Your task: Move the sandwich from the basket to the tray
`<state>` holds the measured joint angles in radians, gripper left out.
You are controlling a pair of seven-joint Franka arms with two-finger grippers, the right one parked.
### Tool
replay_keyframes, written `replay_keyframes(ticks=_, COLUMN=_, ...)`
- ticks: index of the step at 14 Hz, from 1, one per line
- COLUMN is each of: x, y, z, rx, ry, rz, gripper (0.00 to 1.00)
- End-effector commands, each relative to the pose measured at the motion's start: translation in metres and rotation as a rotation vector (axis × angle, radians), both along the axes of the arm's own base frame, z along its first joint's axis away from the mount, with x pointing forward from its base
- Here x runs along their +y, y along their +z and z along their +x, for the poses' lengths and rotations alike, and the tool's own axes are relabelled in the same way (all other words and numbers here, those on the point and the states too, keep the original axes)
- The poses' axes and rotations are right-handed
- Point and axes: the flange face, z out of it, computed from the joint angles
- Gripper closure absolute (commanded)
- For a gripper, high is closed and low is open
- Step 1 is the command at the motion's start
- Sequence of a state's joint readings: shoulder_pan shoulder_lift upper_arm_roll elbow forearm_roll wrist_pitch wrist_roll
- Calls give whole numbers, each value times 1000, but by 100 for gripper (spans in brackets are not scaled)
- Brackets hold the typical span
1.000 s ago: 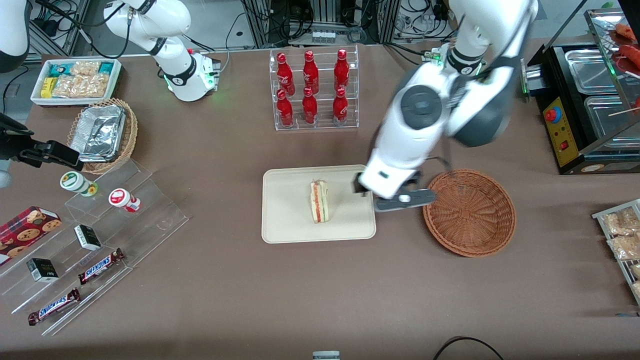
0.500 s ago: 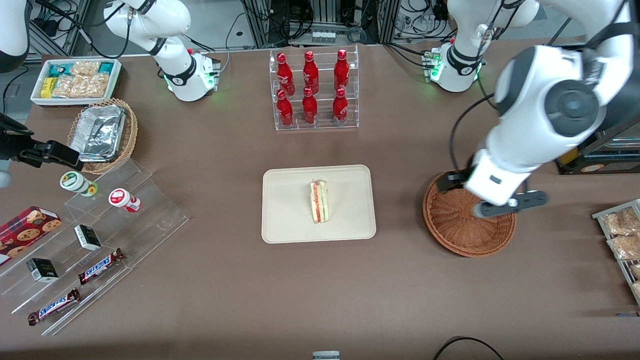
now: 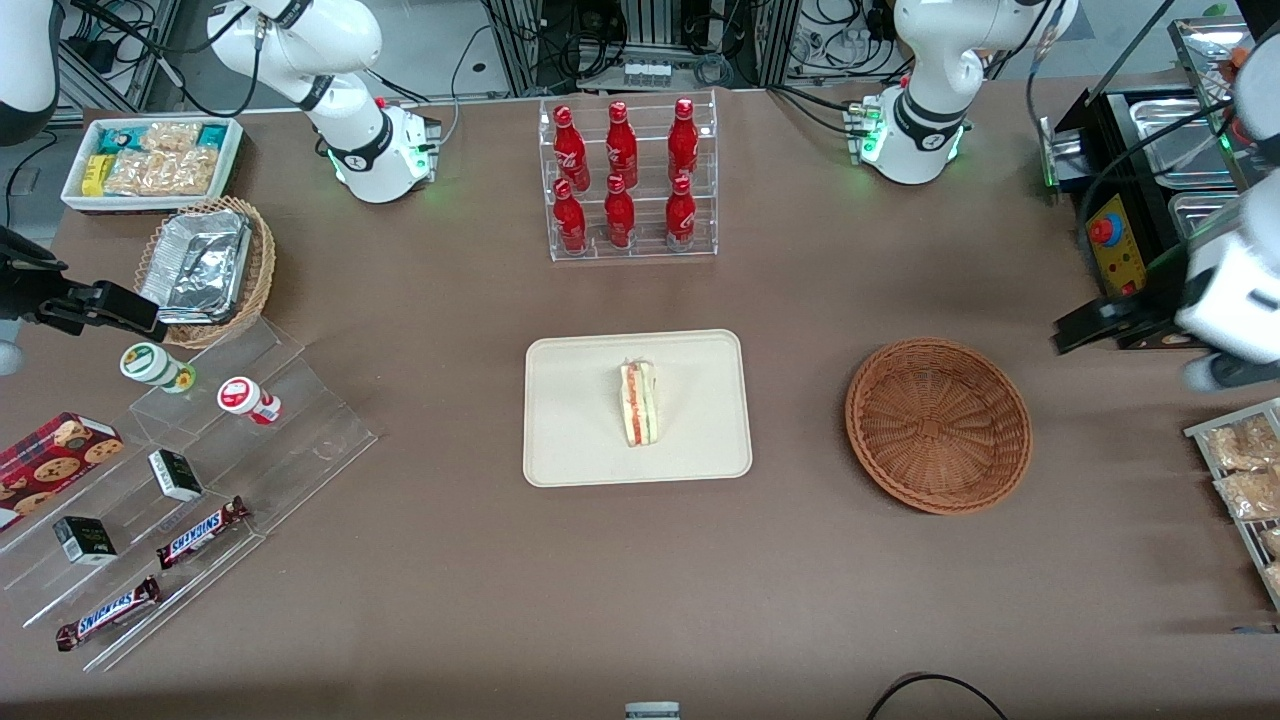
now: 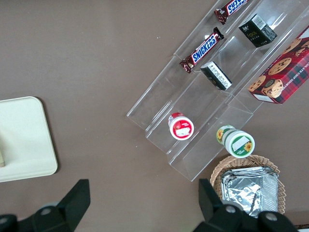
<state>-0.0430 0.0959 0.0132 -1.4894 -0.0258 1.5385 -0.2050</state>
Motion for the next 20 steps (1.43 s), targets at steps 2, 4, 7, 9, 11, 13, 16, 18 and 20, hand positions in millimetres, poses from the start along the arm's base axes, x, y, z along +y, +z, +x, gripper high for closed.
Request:
replay_keyframes(ticks=2, x=-10, y=6, z=-30, rx=-17, ry=-62, rz=1, gripper=0)
replay_keyframes(ticks=4, x=-15, y=17, z=-43, rx=-58, ry=-98, rz=0, gripper=0)
replay_keyframes(ticks=7, x=-21, y=20, z=-40, rx=-65, ry=-163, rz=0, gripper=0)
replay_keyframes(ticks=9, x=-18, y=28, z=-37, rx=-76, ry=-168, rz=-1, gripper=0)
replay_keyframes(ticks=11, x=-17, y=28, z=-36, rx=-74, ry=-168, rz=-3, gripper=0)
replay_keyframes(ticks=13, x=-16, y=28, z=-34, rx=-82, ry=-171, rz=-7, gripper=0)
replay_keyframes(ticks=16, x=-20, y=29, z=-21, rx=-112, ry=-273, rz=1, gripper=0)
replay_keyframes(ticks=18, x=-20, y=33, z=-12, rx=-119, ry=-269, rz=2, gripper=0)
replay_keyframes(ticks=20, x=-20, y=34, z=-14, rx=-116, ry=-266, rz=0, gripper=0)
